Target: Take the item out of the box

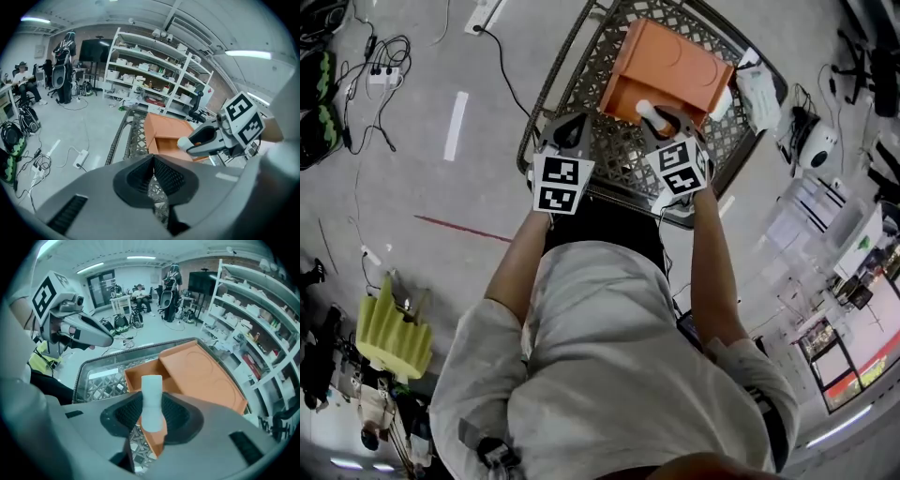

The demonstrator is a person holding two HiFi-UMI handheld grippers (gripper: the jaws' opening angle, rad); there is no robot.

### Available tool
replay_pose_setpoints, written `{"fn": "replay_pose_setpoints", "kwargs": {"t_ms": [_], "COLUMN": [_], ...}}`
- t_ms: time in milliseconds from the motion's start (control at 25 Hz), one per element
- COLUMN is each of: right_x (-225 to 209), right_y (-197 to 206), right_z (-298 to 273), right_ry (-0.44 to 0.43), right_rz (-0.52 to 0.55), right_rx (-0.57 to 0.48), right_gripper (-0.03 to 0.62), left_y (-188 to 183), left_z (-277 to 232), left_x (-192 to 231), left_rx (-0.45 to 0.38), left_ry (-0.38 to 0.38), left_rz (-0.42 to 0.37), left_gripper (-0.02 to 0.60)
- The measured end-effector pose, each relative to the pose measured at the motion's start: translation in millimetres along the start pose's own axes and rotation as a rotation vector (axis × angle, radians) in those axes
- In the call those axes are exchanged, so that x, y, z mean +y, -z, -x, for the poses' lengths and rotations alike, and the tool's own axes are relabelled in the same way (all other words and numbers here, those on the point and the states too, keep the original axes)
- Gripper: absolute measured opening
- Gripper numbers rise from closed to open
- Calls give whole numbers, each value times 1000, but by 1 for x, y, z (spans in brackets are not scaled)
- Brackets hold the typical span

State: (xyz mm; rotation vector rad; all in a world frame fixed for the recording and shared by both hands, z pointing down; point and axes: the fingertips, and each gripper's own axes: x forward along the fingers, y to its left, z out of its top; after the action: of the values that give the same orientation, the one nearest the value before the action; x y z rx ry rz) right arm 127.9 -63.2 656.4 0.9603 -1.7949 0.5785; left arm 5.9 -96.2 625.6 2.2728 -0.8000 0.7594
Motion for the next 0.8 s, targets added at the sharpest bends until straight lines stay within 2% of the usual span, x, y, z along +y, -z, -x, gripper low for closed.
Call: {"fn": "replay_pose_setpoints", "kwargs": {"t_ms": [240,480,800], "right_x": [-14,-28,-27], "right_y": [-2,-24,8], "right_z": [21,51,93], "right_ry": [95,186,293], "right_rz": [-177,-451,-620], "right_rx": [-140,-365,-447], "right_gripper": [123,123,123], "left_y": [-8,-15,-22], "left_z": [-6,-14,-8], "left_x": [-16,-25,-55], "left_rx": [10,-1,-15], "left_ry": [45,83,110], "left_rz": [-59,-56,-99], "left_gripper": [9,9,9]}}
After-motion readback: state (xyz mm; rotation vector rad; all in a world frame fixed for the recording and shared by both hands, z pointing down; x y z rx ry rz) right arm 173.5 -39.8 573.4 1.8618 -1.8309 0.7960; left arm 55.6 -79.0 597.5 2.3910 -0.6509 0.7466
